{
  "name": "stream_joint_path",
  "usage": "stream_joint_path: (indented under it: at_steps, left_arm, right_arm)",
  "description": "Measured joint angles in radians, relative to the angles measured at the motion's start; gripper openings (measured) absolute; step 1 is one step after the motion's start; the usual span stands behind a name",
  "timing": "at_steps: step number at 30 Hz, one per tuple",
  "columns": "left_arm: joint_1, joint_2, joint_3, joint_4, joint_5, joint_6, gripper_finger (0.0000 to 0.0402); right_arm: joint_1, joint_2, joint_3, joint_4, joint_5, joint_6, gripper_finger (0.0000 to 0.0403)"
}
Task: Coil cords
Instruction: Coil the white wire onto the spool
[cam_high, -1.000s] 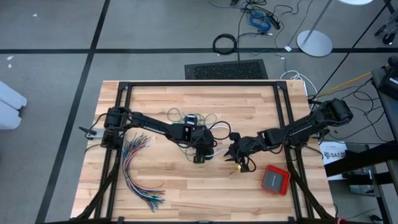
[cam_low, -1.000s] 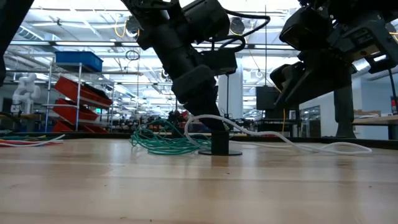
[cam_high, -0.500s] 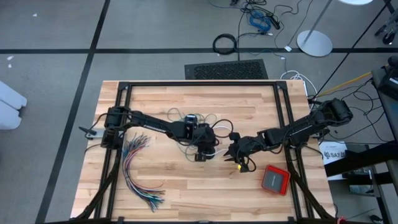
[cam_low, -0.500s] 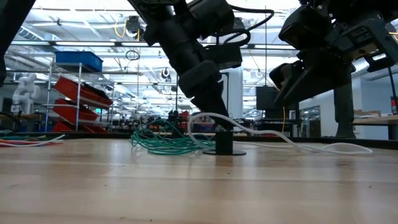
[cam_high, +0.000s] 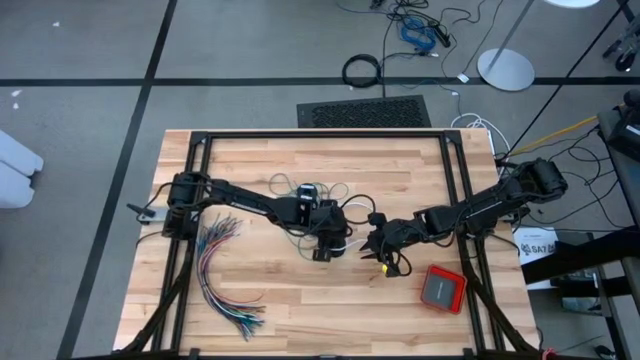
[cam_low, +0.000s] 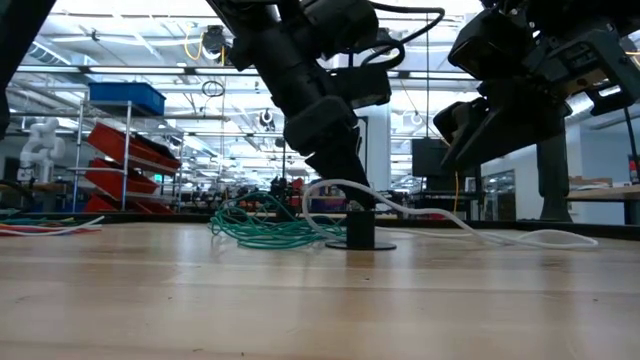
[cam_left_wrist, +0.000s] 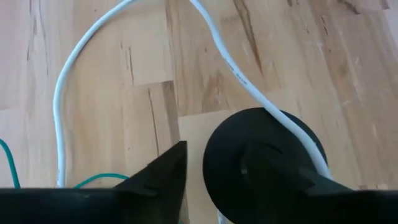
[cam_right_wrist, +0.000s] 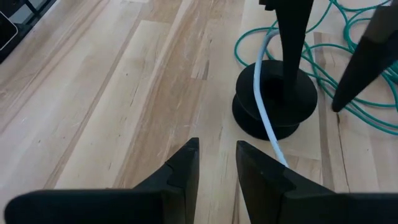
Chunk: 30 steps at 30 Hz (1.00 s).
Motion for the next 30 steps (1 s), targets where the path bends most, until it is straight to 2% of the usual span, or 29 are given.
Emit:
stream_joint_path:
  at_steps: [3, 12, 23, 27, 30]
  left_arm:
    - [0.002, -0.002, 0.000, 0.000, 0.000, -0.002, 0.0190]
    - [0.002, 0.001, 0.024, -0.083, 0.065, -0.009, 0.0192]
    - [0.032, 0.039, 0.026, -0.056, 0.085, -0.029, 0.0192]
    - [0.030, 0.094, 0.075, -0.062, 0.121, -0.027, 0.0192]
    - [0.027, 0.128, 0.136, -0.100, 0.088, -0.021, 0.0192]
  right_arm:
    - [0.001, 0.000, 0.000, 0.000, 0.000, -0.001, 0.0093]
    - [0.002, 0.000, 0.000, 0.000, 0.001, -0.006, 0.0093]
    - [0.002, 0.000, 0.000, 0.001, 0.007, -0.011, 0.0093]
    - [0.002, 0.000, 0.000, 0.002, 0.006, -0.010, 0.0093]
    - [0.002, 0.000, 0.000, 0.001, 0.006, -0.010, 0.0093]
